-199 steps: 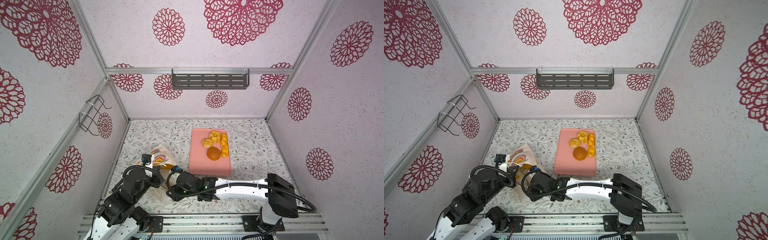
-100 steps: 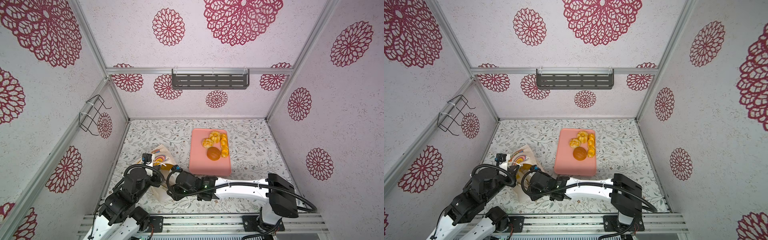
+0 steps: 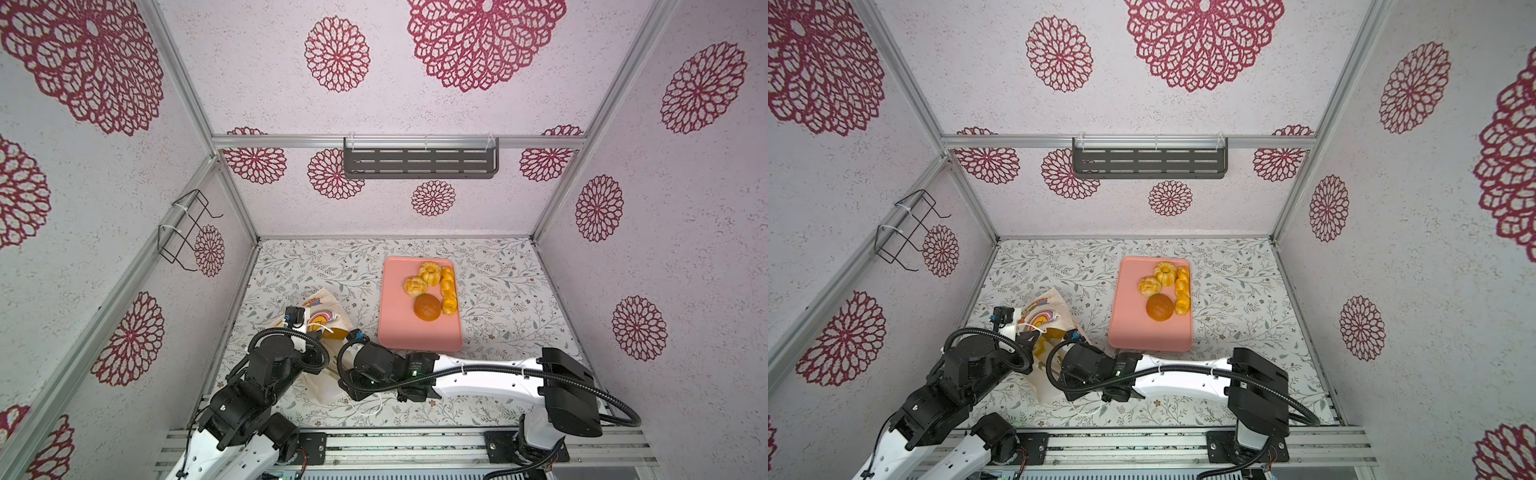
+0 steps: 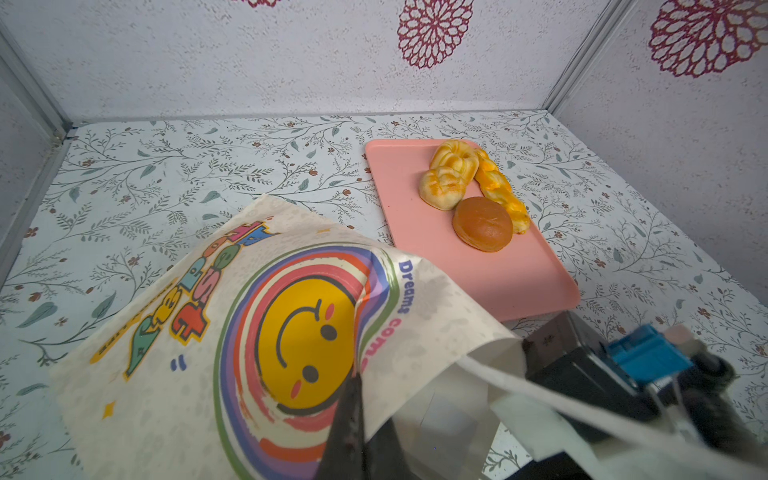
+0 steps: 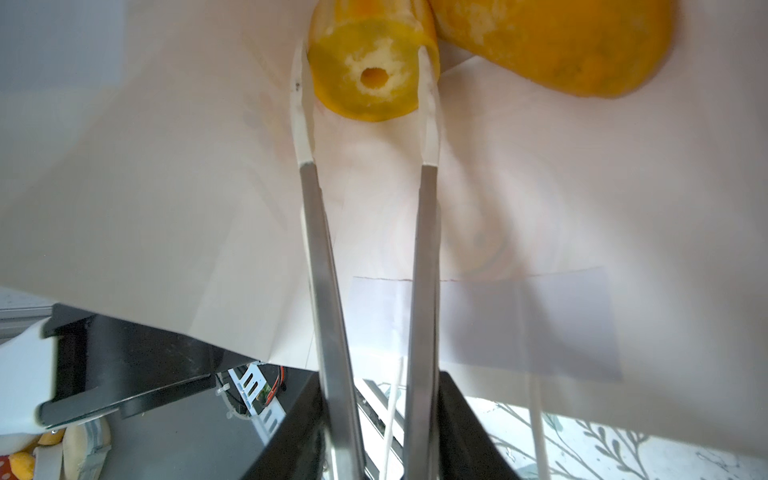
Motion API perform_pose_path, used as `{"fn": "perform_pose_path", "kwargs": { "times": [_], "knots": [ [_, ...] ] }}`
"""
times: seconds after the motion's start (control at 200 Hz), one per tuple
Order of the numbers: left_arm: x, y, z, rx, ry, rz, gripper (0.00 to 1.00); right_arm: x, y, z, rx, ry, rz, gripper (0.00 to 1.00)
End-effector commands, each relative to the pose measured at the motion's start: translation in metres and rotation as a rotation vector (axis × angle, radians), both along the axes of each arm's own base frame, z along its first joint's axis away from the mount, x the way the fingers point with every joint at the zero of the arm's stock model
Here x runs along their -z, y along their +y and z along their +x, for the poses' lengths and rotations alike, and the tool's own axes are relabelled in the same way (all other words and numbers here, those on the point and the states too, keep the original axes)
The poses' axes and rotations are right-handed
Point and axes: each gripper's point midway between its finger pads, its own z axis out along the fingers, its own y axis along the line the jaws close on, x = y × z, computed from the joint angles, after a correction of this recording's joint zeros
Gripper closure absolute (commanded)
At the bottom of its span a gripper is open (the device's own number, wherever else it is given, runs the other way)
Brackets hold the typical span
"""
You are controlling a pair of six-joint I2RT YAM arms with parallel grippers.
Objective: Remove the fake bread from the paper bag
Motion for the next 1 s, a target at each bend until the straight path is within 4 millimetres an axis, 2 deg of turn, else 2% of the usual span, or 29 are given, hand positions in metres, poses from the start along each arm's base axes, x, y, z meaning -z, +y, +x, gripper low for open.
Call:
{"fn": "perform_pose_path", "kwargs": {
  "times": [0.0,0.28,0.395,0.6,0.996],
  "knots": [
    [-0.020,-0.005,0.005,-0.001,-0.046,-0.052,1.00,-0.027,-0.005,0.015,0.072,-0.041,0.044,0.59],
    [-0.020,-0.006,0.006,0.001,-0.041,-0.059,1.00,-0.003,0.001,0.016,0.094,0.010,-0.003,0.63],
    [-0.019,-0.005,0.004,0.000,-0.039,-0.056,1.00,0.002,-0.003,0.018,0.114,0.012,-0.007,0.77],
    [-0.017,-0.004,0.003,-0.003,-0.041,-0.061,1.00,-0.006,-0.012,0.019,0.138,0.000,0.006,1.00],
    [-0.016,-0.001,0.005,-0.022,-0.047,-0.058,1.00,-0.026,-0.032,0.007,0.107,-0.002,0.068,1.00]
  ]
}}
